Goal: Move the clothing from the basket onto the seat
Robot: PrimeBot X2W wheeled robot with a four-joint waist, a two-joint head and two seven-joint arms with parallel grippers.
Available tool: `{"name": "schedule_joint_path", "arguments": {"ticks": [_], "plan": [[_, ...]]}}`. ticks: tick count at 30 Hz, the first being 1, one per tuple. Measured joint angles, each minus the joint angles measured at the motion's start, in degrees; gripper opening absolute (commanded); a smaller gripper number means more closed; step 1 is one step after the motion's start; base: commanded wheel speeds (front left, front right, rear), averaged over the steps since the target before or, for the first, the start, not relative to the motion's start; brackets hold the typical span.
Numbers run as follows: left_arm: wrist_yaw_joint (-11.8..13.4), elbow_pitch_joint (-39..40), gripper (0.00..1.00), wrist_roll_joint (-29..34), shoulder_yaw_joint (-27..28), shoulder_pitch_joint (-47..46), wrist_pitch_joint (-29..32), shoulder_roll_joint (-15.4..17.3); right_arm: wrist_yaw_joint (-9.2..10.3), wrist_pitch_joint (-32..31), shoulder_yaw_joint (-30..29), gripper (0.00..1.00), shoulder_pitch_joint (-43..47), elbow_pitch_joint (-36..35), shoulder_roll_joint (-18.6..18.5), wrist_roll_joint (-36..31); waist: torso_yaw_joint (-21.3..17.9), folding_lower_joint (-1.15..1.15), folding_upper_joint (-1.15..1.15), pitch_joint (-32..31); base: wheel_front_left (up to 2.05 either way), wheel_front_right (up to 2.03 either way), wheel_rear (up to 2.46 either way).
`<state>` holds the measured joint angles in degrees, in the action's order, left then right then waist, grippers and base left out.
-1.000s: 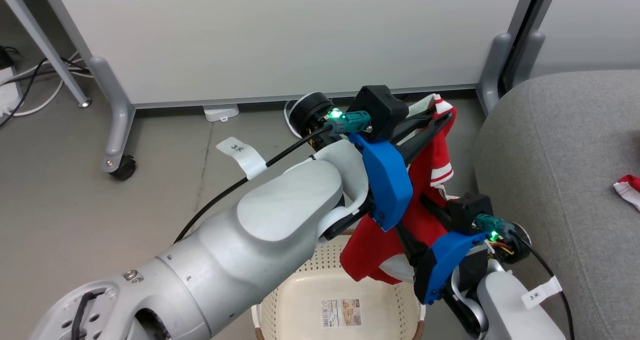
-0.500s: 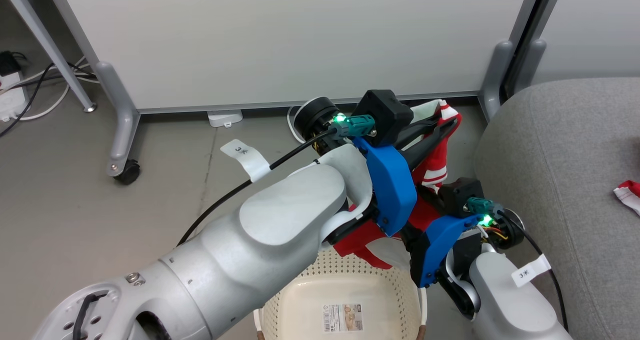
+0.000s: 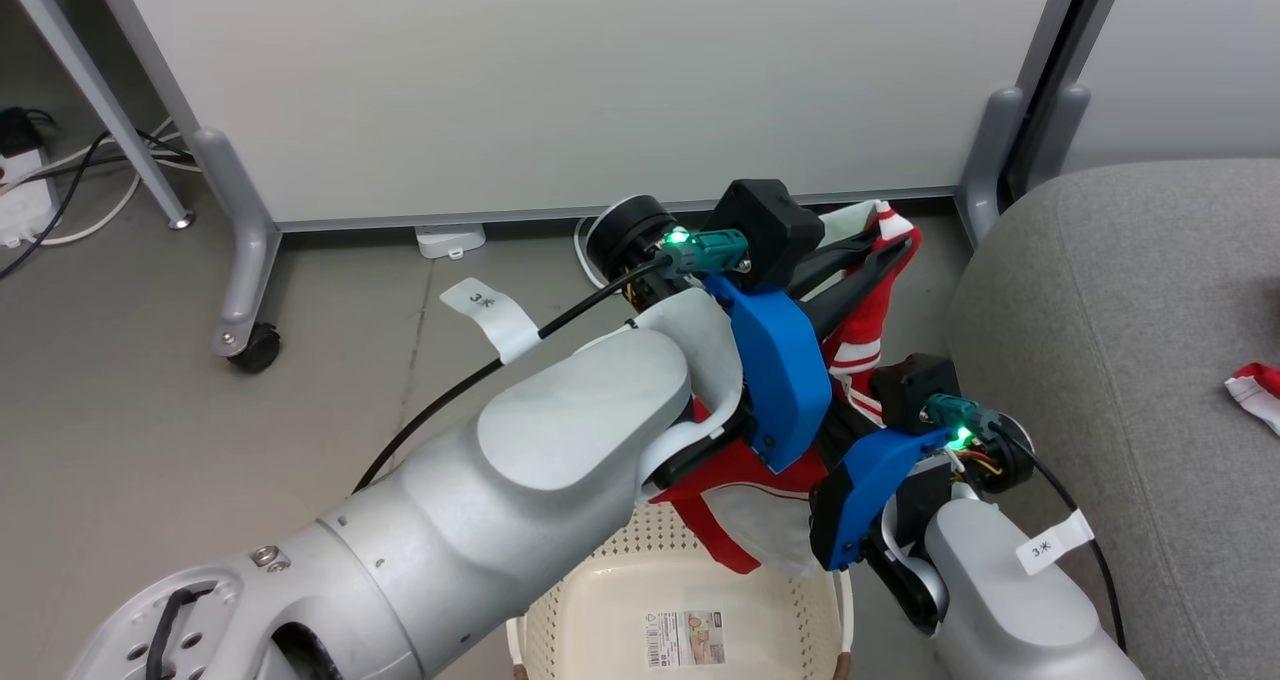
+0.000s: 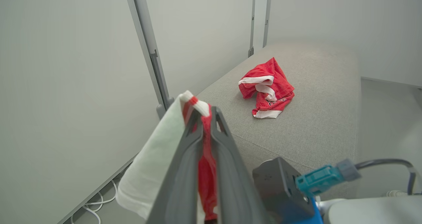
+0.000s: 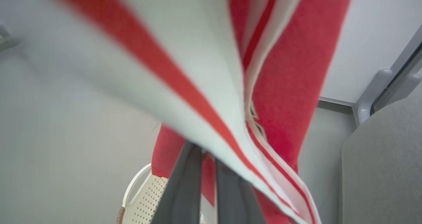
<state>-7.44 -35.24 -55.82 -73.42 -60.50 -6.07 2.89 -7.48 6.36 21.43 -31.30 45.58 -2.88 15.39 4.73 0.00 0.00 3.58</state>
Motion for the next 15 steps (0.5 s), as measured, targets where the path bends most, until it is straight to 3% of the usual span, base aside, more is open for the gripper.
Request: {"name": "schedule_joint_path", "arguments": {"ticks": [13, 15], "plan": [[0.0, -2.1, 0.00, -0.1, 0.0, 0.3, -0.9, -0.1, 0.00, 3.4, 1.1, 0.00, -0.9, 0.7, 0.0, 1.3, -0.4, 0.00, 0.00, -0.1, 0.00, 0.00, 0.00], [0.0, -3.5, 0.60, -0.1, 0.0, 0.7, -1.4, 0.0, 0.00, 3.9, 1.1, 0.00, -0.8, 0.1, 0.0, 1.5, -0.5, 0.00, 0.00, -0.3, 0.00, 0.00, 0.00]]}}
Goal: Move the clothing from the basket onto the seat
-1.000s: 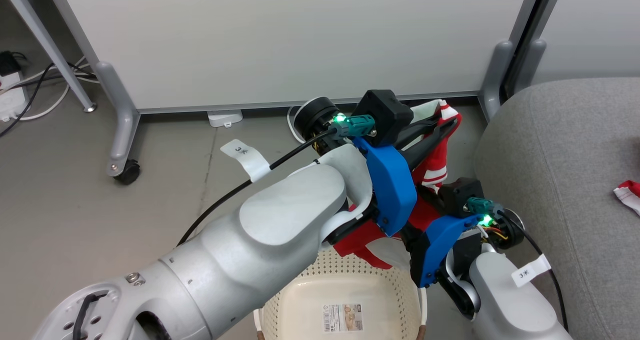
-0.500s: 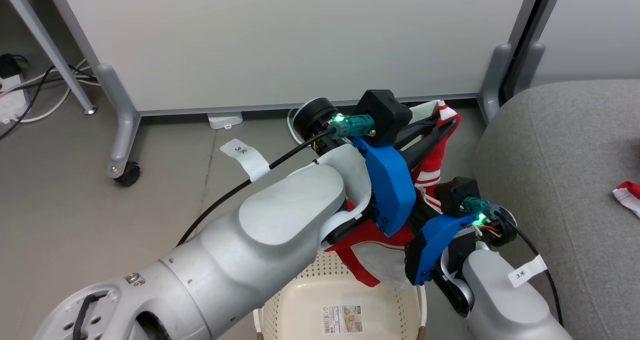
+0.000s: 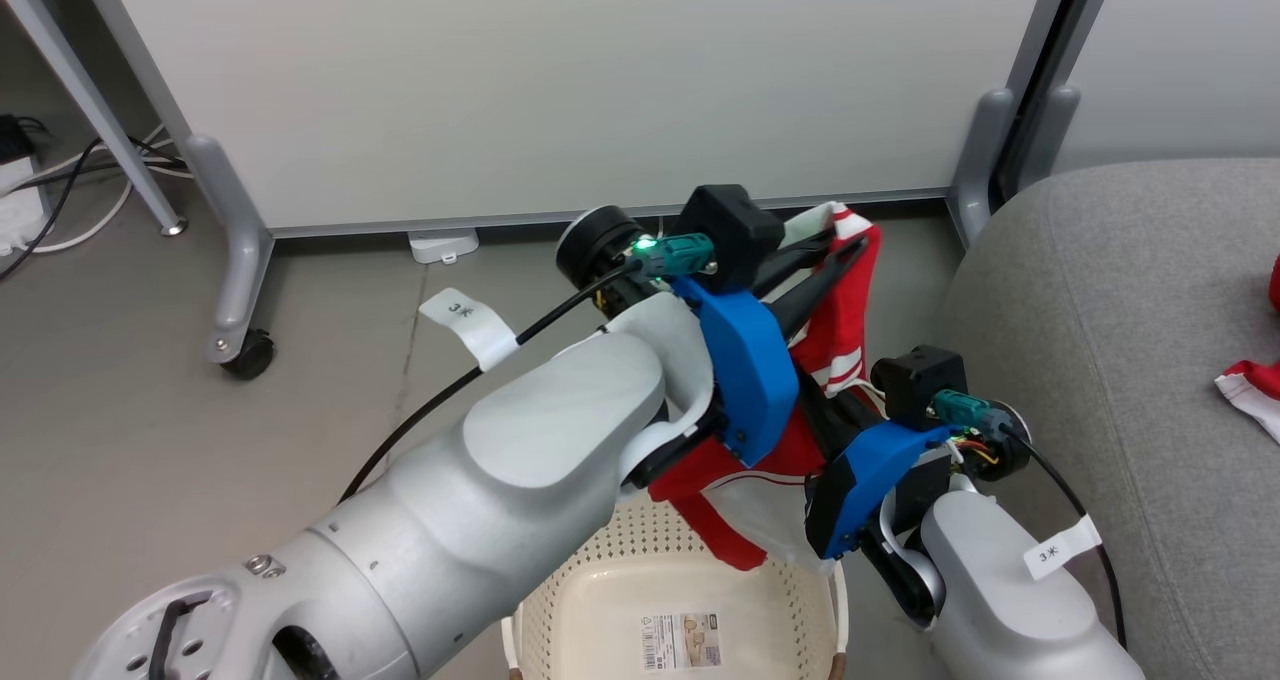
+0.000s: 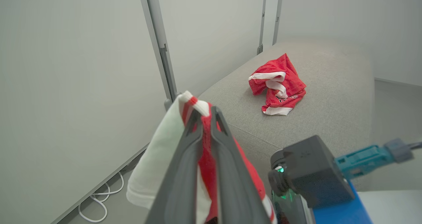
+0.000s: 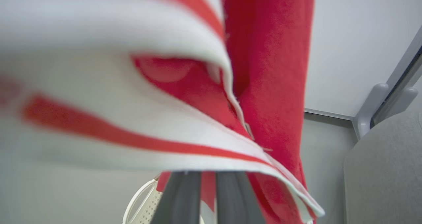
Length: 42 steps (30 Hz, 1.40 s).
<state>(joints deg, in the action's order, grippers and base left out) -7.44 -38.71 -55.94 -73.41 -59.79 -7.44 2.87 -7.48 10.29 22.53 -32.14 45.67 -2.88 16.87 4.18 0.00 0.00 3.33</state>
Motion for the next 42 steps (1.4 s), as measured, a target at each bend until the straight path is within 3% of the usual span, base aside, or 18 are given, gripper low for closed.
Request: {"name": "schedule_joint_path", "arguments": {"ticks": [2, 13, 19, 27, 31, 42], "plan": [[0.0, -1.5, 1.00, -0.1, 0.0, 0.5, -0.4, 0.0, 0.00, 0.4, -0.2, 0.00, 0.2, -0.6, 0.0, 0.1, -0.2, 0.00, 0.00, -0.1, 0.00, 0.00, 0.00], [0.0, -7.6, 1.00, -2.8, 1.1, 5.2, -5.4, 0.1, 0.00, 1.0, -2.9, 0.00, 1.4, -4.4, 0.0, -1.5, -1.0, 0.00, 0.00, 0.1, 0.00, 0.00, 0.00], [0.0, -6.9, 1.00, -2.1, 4.2, 9.1, -7.4, 2.8, 0.00, 1.0, -5.2, 0.00, 2.5, -7.3, 0.0, -3.2, -0.8, 0.00, 0.00, 0.1, 0.00, 0.00, 0.00], [4.4, 8.3, 1.00, 9.9, 19.5, 21.4, -7.6, 10.5, 0.00, -0.8, -7.1, 0.00, 4.1, -14.1, 0.0, -4.7, -2.0, 0.00, 0.00, 1.1, 0.00, 0.00, 0.00], [5.1, 15.9, 1.00, 16.3, 26.7, 29.1, -7.6, 13.3, 0.00, -2.2, -8.2, 0.00, 5.3, -17.4, 0.0, -5.2, -3.5, 0.00, 0.00, 1.6, 0.00, 0.00, 0.00], [5.3, 25.3, 1.00, 26.7, 40.3, 44.5, -7.6, 15.1, 0.00, -4.7, -10.8, 0.00, 8.1, -24.1, 0.0, -6.8, -8.6, 0.00, 0.00, 2.9, 0.00, 0.00, 0.00]]}}
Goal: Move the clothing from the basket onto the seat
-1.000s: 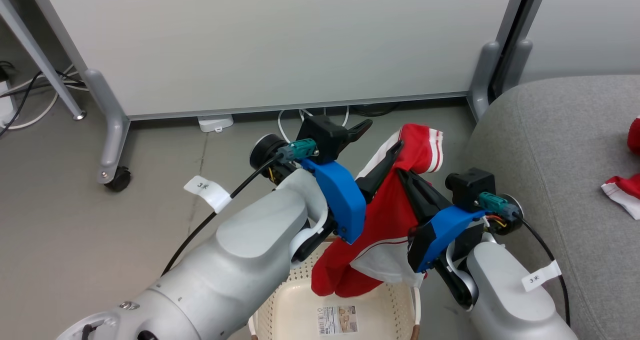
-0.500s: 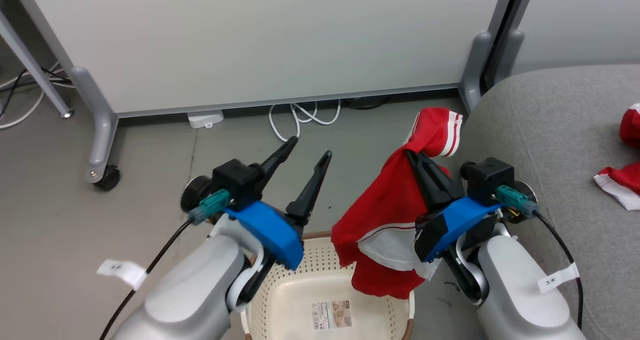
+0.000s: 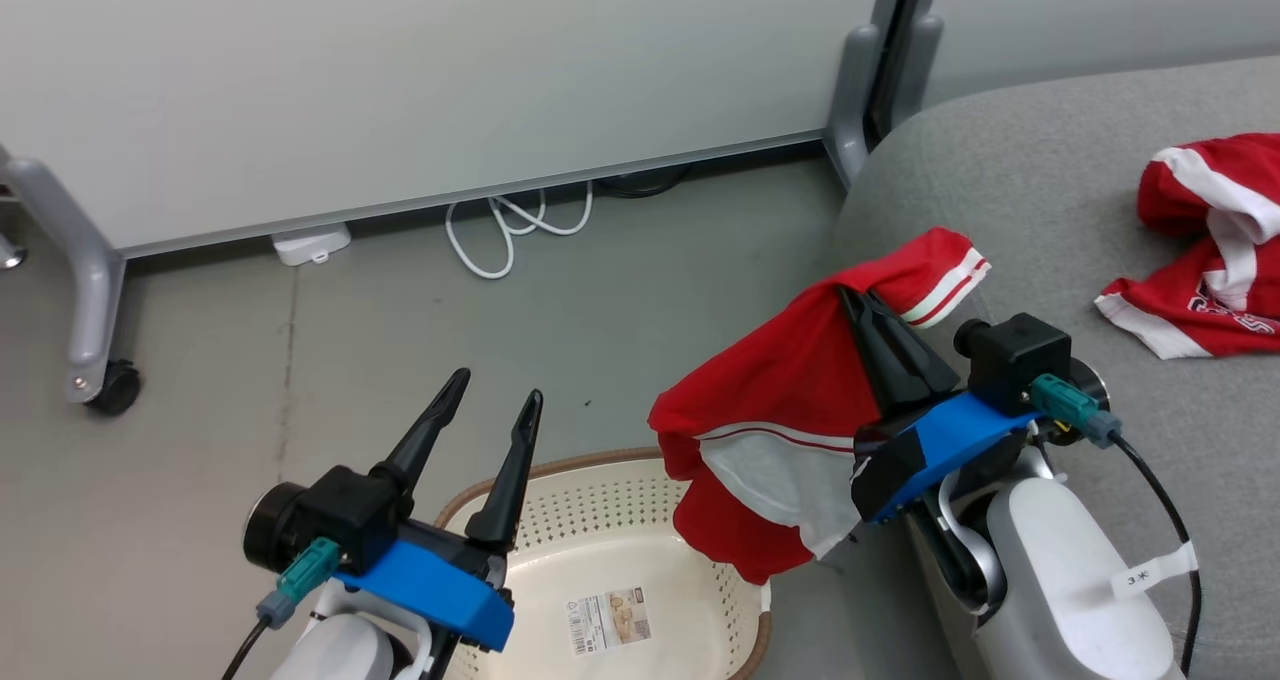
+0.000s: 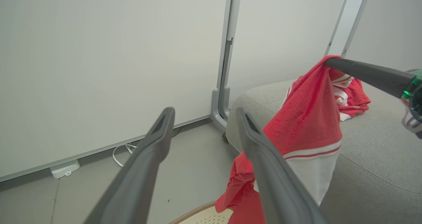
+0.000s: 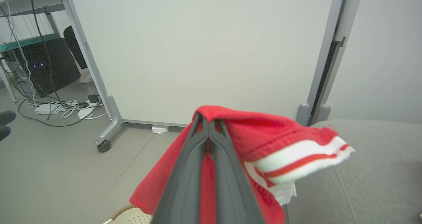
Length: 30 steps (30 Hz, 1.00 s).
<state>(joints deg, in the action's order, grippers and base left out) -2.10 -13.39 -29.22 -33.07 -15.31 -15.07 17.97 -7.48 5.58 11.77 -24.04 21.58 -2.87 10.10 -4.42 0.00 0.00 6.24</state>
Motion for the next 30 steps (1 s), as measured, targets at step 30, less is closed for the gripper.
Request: {"name": "schedule_joint_path", "arguments": {"ticks": [30], "plan": [[-4.6, 1.6, 1.00, 9.1, 9.5, 4.6, 0.0, -3.4, 0.00, 0.0, -6.4, 0.00, 5.8, -8.7, 0.0, 1.2, -19.4, 0.00, 0.00, 4.2, 0.00, 0.00, 0.00]]}}
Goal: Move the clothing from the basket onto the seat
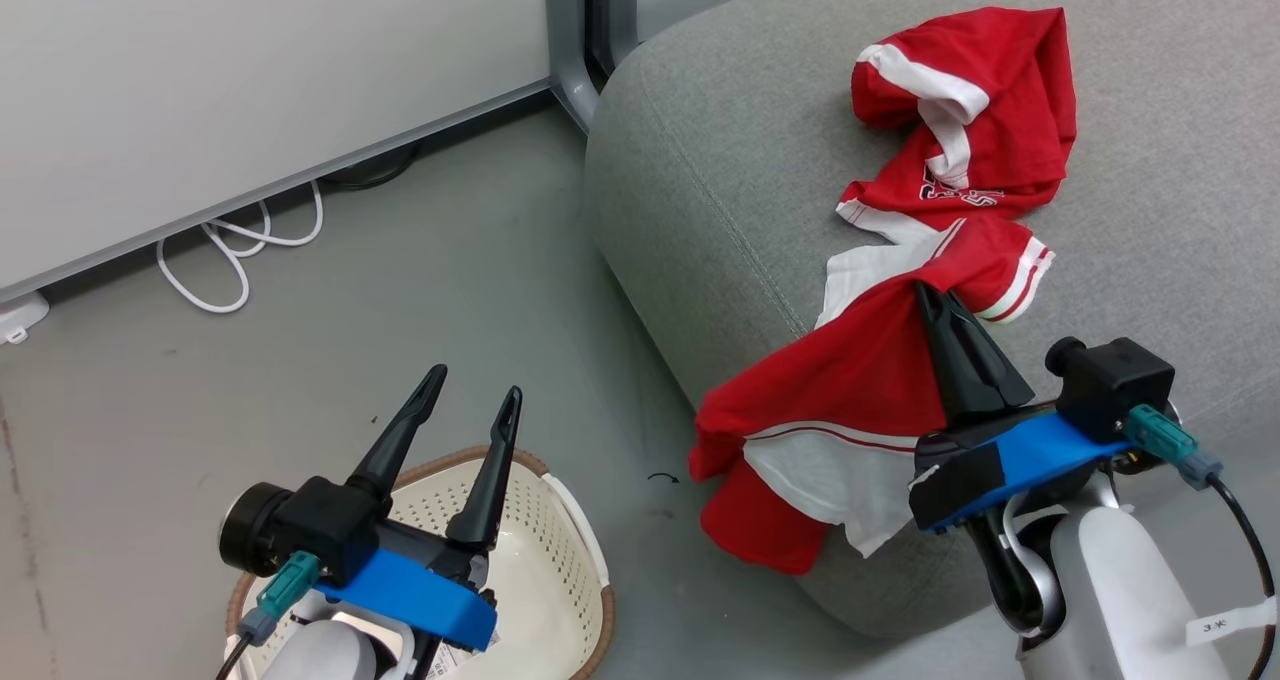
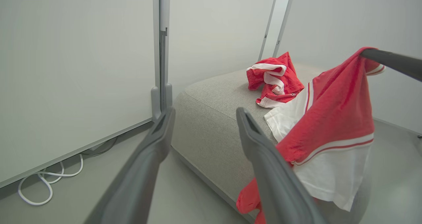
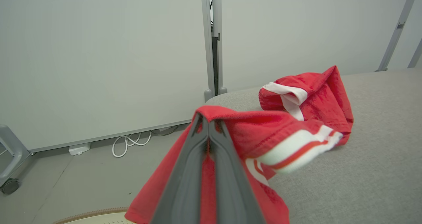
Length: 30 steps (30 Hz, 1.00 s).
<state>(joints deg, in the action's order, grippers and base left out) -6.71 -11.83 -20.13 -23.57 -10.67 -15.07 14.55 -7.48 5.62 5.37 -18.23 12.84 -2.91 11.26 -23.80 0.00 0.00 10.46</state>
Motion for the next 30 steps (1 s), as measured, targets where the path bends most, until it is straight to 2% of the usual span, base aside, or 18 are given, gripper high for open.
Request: {"name": "schedule_joint_path", "arguments": {"ticks": [11, 13, 19, 25, 30], "plan": [[-0.4, 0.1, 1.00, 0.3, 0.8, 0.0, 0.0, -0.3, 0.00, -0.1, -1.6, 0.00, -3.2, -0.9, 0.0, -0.9, 0.6, 0.00, 0.00, 2.4, 0.00, 0.00, 0.00], [-0.4, 0.5, 1.00, 0.6, 0.7, -0.2, 0.0, -0.3, 0.00, -0.8, -2.2, 0.00, -5.5, -1.1, 0.0, 1.4, 1.0, 0.00, 0.00, 3.1, 0.00, 0.00, 0.00], [-0.4, 1.5, 1.00, 1.4, 1.0, -1.6, 0.0, 0.2, 0.00, -4.7, -8.7, 0.00, -14.6, -3.1, -0.3, 1.8, 2.9, 0.00, 0.00, 6.2, 0.00, 0.00, 0.00], [-0.4, 2.9, 1.00, 2.1, 1.4, -3.4, 0.0, 1.1, 0.00, -10.3, -17.5, 0.00, -23.5, -8.5, -4.9, 1.6, 5.3, 0.00, 0.00, 10.2, 0.00, 0.00, 0.00], [-0.5, 4.9, 1.00, 3.1, 1.6, -5.9, 0.0, 2.0, 0.00, -14.4, -24.7, 0.00, -32.0, -9.8, -9.4, 2.7, 7.2, 0.00, 0.00, 14.7, 0.00, 0.00, 0.00]]}}
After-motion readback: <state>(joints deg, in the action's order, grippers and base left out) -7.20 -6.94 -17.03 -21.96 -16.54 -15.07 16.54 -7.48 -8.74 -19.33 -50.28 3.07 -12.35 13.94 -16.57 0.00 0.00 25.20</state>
